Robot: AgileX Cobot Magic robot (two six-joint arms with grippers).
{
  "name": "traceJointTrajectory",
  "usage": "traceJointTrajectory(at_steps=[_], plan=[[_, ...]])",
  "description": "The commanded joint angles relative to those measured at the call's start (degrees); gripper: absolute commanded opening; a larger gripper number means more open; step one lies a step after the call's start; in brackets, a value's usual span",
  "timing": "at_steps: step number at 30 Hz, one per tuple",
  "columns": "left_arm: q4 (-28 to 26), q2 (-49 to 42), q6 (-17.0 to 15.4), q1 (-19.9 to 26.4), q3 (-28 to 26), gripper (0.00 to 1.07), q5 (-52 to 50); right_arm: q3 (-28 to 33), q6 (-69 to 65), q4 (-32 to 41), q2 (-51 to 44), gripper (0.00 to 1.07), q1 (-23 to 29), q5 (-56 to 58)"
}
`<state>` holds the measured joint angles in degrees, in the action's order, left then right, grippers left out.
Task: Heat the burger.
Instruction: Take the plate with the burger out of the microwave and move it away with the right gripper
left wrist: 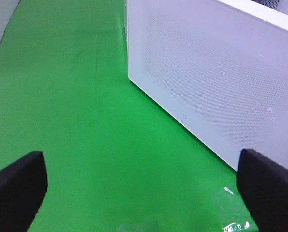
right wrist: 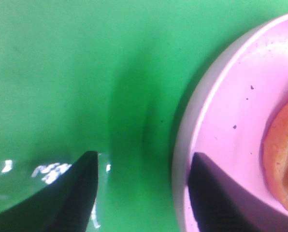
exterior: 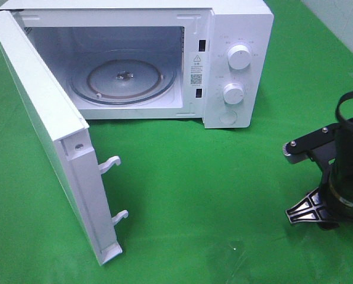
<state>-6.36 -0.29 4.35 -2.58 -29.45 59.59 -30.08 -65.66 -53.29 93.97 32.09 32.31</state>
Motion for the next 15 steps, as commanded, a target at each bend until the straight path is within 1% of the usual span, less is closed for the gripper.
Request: traceJointTrajectory(at_steps=[1,2,3,4,6,7,8,9,10,11,13,14,15], plan=[[-0.11,-1.03,-0.11,0.06,0.23,1.00,-0.34,-0.11,5.39,5.16,-5.84,0.54,-0.11,-1.66],[-0.11,-1.03,-0.11,0.06,0.23,1.00,-0.34,-0.11,5.39,5.16,-5.84,0.54,-0.11,-1.66],[-0.11,-1.03,-0.11,0.06,0.23,1.00,-0.34,-0.11,8.25,8.37,-9.05,0.54,-0.11,-2.98],[-0.11,-1.03,-0.11,0.06,0.23,1.00,-0.34,-0.11,8.25,8.37,-9.05,0.54,-0.11,-2.98],[-0.11,-1.03,-0.11,0.06,0.23,1.00,-0.34,-0.11,19.31,16.44,-15.87,0.59,-0.11,-5.84],[-0.11,-1.03,-0.11,0.06,0.23,1.00,-0.34,-0.11,19.31,16.44,-15.87,0.59,-0.11,-5.84],[-0.11,-1.03,-0.11,0.06,0.23,1.00,-0.34,-0.11,25.61,20.68,-18.85,0.64,-0.11,-6.13],[-0.11,-1.03,-0.11,0.06,0.23,1.00,-0.34,-0.11,25.61,20.68,-18.85,0.64,-0.11,-6.13],[-0.11,-1.03,-0.11,0.06,0.23,1.00,-0.34,-0.11,28.82,23.03,-20.45,0.67,-0.11,-6.07],[-0.11,-1.03,-0.11,0.06,0.23,1.00,-0.34,-0.11,28.82,23.03,-20.45,0.67,-0.11,-6.07],[-0.11,-1.03,-0.11,0.06,0.23,1.00,-0.34,-0.11,38.62,31.63,-25.84,0.77,-0.11,-4.07],[-0.11,-1.03,-0.11,0.06,0.23,1.00,-0.34,-0.11,38.62,31.63,-25.84,0.77,-0.11,-4.07],[-0.11,-1.03,-0.11,0.06,0.23,1.00,-0.34,-0.11,41.65,33.98,-27.96,0.79,-0.11,-2.69]])
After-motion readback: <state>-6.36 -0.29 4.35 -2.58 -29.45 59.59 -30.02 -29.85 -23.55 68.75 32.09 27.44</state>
